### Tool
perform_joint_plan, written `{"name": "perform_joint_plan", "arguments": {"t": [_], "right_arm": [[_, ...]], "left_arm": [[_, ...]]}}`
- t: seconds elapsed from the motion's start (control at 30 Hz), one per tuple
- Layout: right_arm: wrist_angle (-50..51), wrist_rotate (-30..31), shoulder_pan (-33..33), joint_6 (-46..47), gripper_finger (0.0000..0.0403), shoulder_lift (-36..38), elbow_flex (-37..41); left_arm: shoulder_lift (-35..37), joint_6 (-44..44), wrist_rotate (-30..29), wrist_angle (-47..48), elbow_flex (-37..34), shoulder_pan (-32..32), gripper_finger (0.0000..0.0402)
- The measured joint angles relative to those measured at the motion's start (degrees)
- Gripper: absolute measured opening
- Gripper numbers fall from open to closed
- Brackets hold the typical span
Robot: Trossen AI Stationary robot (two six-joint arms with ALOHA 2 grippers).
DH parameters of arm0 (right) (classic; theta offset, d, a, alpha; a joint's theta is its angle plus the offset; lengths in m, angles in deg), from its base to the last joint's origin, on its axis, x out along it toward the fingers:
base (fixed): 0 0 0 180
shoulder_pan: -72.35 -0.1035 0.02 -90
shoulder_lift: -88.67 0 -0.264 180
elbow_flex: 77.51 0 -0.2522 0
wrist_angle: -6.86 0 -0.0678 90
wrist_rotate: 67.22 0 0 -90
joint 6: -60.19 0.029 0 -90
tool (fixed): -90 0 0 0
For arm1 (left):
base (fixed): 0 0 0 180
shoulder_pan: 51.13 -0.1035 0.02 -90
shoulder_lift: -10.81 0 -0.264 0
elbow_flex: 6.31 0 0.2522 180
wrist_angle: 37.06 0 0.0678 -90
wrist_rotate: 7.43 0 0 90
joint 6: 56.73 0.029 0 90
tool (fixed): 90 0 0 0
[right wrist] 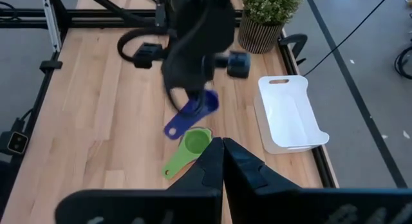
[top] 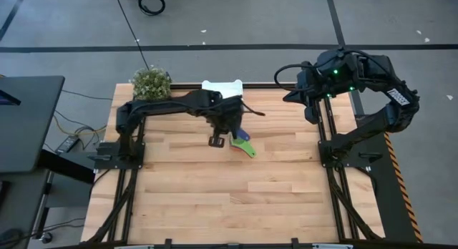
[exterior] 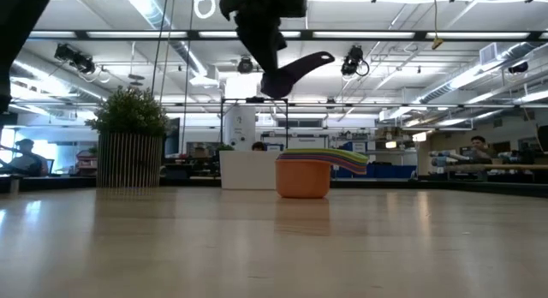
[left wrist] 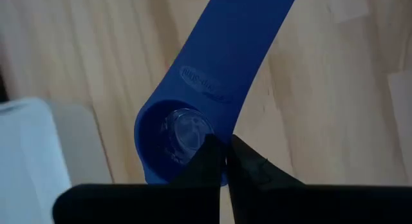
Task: Nest measuring cups in basket
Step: Stack the violet measuring cup on top of the green measuring cup
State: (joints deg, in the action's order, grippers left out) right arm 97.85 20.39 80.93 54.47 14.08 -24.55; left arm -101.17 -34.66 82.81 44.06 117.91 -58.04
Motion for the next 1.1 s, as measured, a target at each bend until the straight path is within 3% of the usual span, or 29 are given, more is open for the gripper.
{"name": "perform_joint_plan", "arguments": {"t": [0.2, 0.5, 1.1], "right_arm": [[0.0, 0.0, 0.1, -0.6, 0.001, 0.0, 0.0], [0.0, 0.0, 0.1, -0.7, 0.001, 0.0, 0.0], [0.1, -0.1, 0.1, -1.2, 0.001, 0.0, 0.0]], "left_arm": [[-5.0, 4.7, 0.5, -3.9, 1.6, 0.8, 0.001], [-9.4, 4.5, 3.1, -9.1, 1.6, 0.8, 0.001], [-13.6, 3.0, 4.6, -6.1, 1.6, 0.9, 0.001]]}}
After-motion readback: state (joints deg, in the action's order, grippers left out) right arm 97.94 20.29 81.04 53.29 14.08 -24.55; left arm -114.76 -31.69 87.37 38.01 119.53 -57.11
